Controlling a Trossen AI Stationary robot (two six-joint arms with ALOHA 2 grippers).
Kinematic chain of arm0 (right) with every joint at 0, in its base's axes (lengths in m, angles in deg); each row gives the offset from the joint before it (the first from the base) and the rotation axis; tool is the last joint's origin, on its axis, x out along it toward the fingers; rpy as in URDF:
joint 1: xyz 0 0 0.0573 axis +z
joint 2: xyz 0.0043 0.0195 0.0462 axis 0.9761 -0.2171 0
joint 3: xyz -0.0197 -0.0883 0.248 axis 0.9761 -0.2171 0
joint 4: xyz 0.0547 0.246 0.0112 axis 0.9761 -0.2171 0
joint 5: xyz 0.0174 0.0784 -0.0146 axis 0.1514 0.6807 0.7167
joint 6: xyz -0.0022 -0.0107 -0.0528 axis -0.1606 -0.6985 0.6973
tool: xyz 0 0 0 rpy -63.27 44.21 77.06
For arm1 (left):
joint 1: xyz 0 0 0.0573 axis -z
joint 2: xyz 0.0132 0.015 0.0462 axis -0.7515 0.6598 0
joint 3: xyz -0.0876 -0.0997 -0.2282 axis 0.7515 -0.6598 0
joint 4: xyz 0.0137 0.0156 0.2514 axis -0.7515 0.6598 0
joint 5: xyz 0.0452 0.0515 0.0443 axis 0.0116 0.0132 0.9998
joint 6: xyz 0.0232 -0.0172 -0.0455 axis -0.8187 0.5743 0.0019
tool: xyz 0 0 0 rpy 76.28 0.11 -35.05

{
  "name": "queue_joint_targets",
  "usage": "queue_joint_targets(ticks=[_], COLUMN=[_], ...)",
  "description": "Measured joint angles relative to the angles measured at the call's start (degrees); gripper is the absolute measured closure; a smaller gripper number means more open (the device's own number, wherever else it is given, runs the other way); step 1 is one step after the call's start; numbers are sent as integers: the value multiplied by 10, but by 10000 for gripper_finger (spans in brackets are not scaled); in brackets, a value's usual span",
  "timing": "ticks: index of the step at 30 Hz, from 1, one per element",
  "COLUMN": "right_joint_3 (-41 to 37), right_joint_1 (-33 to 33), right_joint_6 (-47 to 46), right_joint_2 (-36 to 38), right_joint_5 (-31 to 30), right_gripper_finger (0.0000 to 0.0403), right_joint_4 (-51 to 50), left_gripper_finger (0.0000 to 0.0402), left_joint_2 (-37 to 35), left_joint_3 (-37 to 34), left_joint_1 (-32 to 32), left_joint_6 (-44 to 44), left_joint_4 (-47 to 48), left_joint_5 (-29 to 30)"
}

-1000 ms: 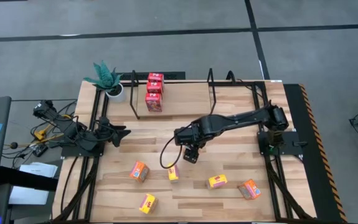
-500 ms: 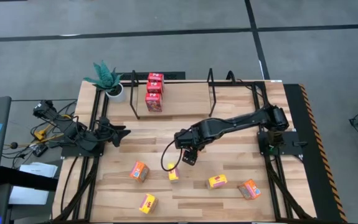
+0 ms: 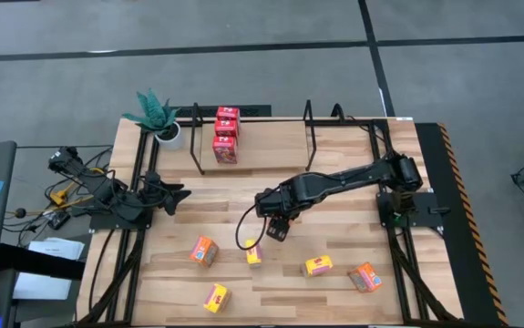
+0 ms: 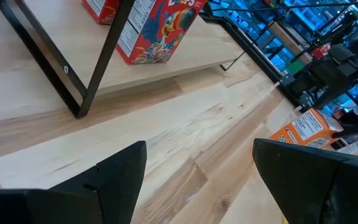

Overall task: Stack cereal on shelf
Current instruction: Put the top orange cereal box on the shelf

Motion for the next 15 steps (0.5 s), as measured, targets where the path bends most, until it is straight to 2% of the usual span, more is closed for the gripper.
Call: queue_joint_targets(ticks=[7, 15], right_joint_3=[0, 0], right_joint_1=[-3, -3], right_joint_6=[4, 6], right_joint_2=[0, 0], right_joint_5=[1, 5], right_gripper_finger=[154, 209], right_joint_4=[0, 0], left_gripper_finger=[116, 116], left_joint_2=[0, 0], left_joint_3=[0, 0], left_joint_1=[0, 0], left_joint_6=[0, 0], left_joint_4=[4, 11], left_joint_5=[0, 0])
